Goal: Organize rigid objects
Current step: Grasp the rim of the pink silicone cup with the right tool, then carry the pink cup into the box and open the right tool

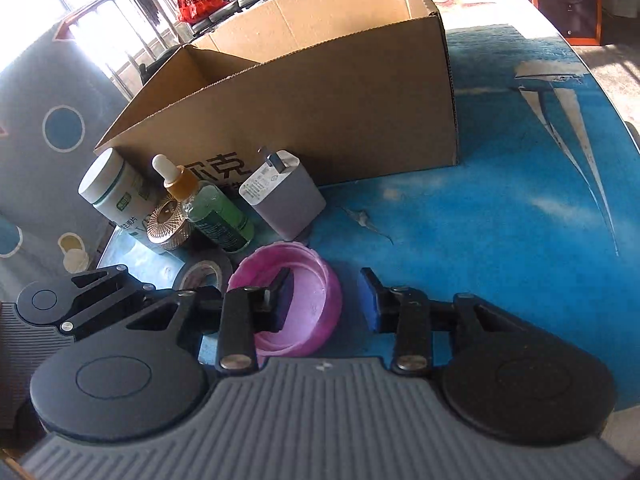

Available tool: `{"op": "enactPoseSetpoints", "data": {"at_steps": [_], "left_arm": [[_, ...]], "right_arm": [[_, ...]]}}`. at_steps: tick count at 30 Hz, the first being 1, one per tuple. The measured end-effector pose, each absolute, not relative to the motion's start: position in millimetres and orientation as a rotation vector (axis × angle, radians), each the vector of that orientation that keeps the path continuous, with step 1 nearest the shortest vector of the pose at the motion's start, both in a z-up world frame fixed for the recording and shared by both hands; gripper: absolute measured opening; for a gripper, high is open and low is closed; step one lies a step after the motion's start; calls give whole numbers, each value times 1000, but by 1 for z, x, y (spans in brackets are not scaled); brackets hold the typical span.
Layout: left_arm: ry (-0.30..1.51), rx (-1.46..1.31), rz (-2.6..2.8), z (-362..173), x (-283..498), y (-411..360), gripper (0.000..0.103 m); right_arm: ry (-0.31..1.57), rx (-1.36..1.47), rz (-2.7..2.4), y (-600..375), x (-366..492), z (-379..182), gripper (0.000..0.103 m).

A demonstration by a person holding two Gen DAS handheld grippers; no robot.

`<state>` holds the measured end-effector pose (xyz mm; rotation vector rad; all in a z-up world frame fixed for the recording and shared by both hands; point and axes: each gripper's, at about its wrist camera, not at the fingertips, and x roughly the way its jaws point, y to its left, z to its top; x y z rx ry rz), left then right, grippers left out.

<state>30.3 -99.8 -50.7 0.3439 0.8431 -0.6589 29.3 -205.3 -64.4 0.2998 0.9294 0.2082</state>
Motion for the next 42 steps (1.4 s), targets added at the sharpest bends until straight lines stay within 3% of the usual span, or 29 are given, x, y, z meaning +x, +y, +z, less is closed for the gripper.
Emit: {"op": "enactPoseSetpoints", "data": {"at_steps": [5,28,36,42], "left_arm": [[830,354,-677,-53,28,-109,69],[794,429,-666,-54,29,-133,69],[580,435,-617,16,17,-119,70],[448,431,-509,71,46,-99,70]], "right_arm": [[931,242,194,-204,28,-67,11],[882,336,154,-225,11,-60,11],[719,263,191,-216,3,10,12],[613,197,311,-203,49,79,12]]}}
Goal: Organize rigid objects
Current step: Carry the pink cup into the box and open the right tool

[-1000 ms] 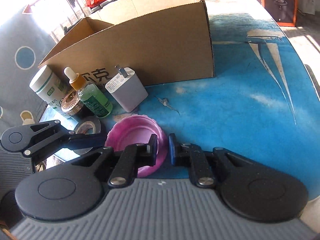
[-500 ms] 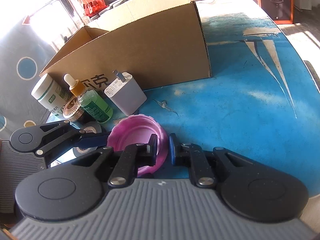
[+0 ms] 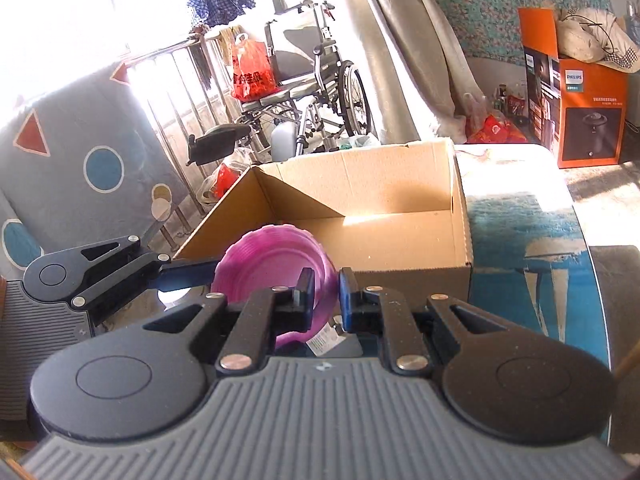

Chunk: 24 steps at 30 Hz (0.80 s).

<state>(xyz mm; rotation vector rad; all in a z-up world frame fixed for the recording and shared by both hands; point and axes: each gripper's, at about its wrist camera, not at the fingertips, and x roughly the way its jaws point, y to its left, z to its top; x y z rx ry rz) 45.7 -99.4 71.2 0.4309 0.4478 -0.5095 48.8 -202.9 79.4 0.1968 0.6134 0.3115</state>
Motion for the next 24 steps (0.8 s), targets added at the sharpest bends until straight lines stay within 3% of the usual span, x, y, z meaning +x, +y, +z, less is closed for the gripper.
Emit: {"op": "enactPoseSetpoints", "data": {"at_steps": [7,14,24], "left_arm": [[613,380,-461,80,136,-76,71],[962,311,-507,30,221,-44,71],[1244,249,-531,-1,252,-29,72]], "right_arm": [[760,197,429,-185,160,95,14],[1129,298,456,-167,260,20,15],[1397,289,498,-148,289,-42,16]]}}
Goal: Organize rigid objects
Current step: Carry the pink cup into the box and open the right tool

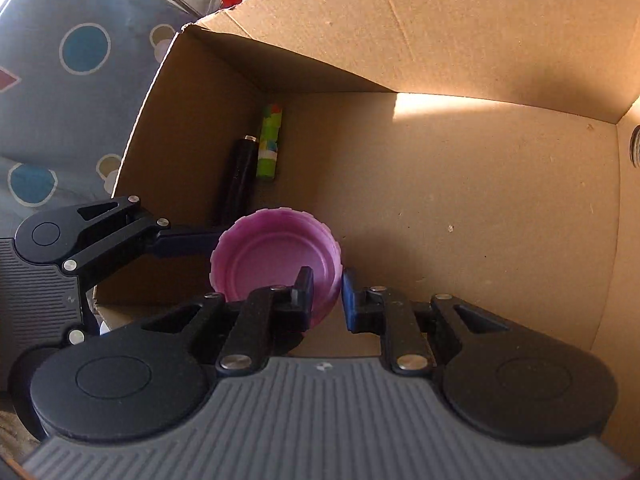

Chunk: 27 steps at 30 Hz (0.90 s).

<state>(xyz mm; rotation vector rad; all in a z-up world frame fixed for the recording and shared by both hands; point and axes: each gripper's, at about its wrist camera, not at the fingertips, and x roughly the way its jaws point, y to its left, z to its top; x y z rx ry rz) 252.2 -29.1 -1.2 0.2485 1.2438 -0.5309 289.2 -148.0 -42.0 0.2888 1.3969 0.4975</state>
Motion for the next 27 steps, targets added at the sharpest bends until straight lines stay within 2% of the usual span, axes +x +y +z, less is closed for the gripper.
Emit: {"op": "enactPoseSetpoints", "data": {"at_steps": [4,13,17,21,27], "left_arm": [[1262,240,-523,3,251,-24,75],[1213,200,-518,19,247,-23,76],[1105,197,-516,43,229,-20,76],[975,189,-534,73,195,-15,76],[816,167,-601,92,125,-10,83]], "right_arm": [[1462,317,532,-145,292,-50,17],[1405,346,532,-145,284,-37,21],[1267,367,530,-165,263,-4,27],[1096,391,533,-195,222,41,28],[875,440,530,-241,125,88,32]]}}
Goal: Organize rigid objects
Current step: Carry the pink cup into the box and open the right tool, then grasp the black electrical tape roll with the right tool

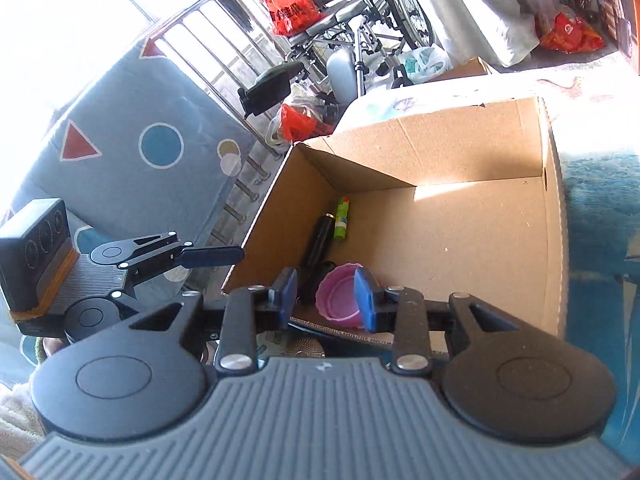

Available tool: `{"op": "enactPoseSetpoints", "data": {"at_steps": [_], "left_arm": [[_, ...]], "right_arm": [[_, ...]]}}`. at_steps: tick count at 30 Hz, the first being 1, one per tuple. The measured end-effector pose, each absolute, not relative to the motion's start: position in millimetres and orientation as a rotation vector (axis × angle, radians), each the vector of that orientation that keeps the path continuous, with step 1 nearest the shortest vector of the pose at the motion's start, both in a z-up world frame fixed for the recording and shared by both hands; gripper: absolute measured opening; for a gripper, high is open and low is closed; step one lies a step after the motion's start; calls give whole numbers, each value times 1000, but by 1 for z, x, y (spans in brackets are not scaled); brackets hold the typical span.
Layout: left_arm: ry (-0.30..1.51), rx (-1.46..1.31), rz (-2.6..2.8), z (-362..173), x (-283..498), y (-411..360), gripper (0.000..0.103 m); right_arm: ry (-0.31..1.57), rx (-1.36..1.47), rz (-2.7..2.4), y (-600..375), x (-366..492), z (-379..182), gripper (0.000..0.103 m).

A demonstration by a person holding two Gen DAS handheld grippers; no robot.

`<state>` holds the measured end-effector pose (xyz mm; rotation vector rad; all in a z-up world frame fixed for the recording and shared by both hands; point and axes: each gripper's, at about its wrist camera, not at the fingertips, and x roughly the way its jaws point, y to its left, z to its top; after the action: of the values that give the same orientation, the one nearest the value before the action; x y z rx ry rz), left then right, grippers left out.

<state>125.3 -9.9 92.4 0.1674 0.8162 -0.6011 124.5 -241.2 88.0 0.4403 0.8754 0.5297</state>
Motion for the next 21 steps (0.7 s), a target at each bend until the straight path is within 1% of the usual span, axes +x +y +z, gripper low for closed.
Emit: {"op": "enactPoseSetpoints", "data": {"at_steps": [4,7,8,11,15,17,21], "left_arm": [[810,175,-617,71,88,-17,84],[855,168,-638,45,70,-21,84],[870,170,-631,35,66,-23,84],[904,217,-561,8,60,-30,84],[909,301,-470,-21,58,-40,83],[918,329,-461,-32,58,-46,81],[925,336,-463,-46,60,-49,80]], "right_arm": [[853,462,479,-252,68,77,34],[870,497,452,-251,40,55,34],[887,507,440,-244,30,37,34],[910,489,401,-222,23,-1,34],[928,400,351,-193,24,-36,34],[940,384,351,-183,33,-48,34],[951,343,373,-163,49,-57,34]]}}
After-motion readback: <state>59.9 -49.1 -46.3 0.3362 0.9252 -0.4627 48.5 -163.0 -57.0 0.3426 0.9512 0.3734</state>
